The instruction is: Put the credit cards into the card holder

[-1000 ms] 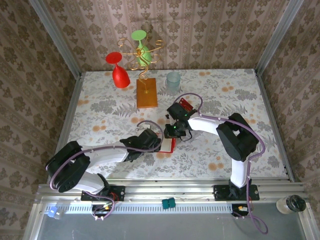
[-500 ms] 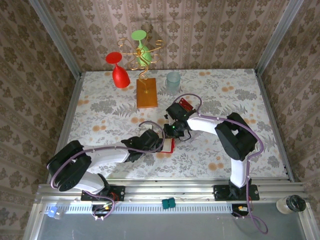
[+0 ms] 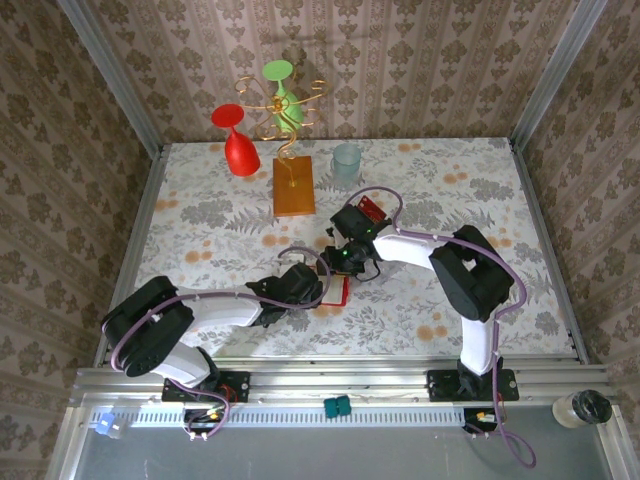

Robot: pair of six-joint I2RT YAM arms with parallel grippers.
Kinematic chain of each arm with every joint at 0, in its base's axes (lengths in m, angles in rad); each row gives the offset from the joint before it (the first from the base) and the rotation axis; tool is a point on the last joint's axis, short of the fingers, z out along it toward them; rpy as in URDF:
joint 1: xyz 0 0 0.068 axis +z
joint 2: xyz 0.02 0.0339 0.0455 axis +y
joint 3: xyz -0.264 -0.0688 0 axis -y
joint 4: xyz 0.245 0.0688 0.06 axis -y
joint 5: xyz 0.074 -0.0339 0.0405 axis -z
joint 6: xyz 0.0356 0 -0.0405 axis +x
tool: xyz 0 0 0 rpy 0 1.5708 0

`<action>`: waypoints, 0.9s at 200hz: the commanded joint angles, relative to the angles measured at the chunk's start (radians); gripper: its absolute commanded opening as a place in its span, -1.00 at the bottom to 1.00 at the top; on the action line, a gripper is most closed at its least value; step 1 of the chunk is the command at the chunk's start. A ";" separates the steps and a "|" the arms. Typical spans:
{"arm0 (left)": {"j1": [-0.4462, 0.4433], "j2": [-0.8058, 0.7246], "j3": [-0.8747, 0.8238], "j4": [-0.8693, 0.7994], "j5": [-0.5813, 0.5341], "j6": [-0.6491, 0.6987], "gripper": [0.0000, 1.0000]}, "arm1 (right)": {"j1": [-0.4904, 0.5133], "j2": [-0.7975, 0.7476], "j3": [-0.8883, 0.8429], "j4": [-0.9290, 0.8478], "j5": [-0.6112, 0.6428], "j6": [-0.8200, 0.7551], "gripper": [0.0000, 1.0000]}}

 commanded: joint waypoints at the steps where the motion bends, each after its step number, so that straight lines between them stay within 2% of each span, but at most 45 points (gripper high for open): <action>1: -0.009 0.009 -0.024 -0.012 0.000 -0.017 0.74 | -0.013 -0.071 -0.025 0.002 0.025 0.016 -0.03; 20: -0.010 0.006 -0.029 -0.010 -0.002 -0.019 0.74 | -0.015 -0.092 -0.051 0.014 0.034 0.029 0.11; 66: -0.010 -0.001 -0.035 -0.006 -0.005 -0.020 0.74 | -0.015 -0.065 -0.069 0.056 0.006 0.058 0.21; 131: -0.011 -0.004 -0.035 -0.004 -0.005 -0.019 0.75 | -0.015 0.006 -0.041 0.107 -0.071 0.088 0.15; 180: -0.011 -0.005 -0.034 -0.002 -0.005 -0.018 0.75 | -0.012 -0.008 -0.042 0.127 -0.107 0.088 0.06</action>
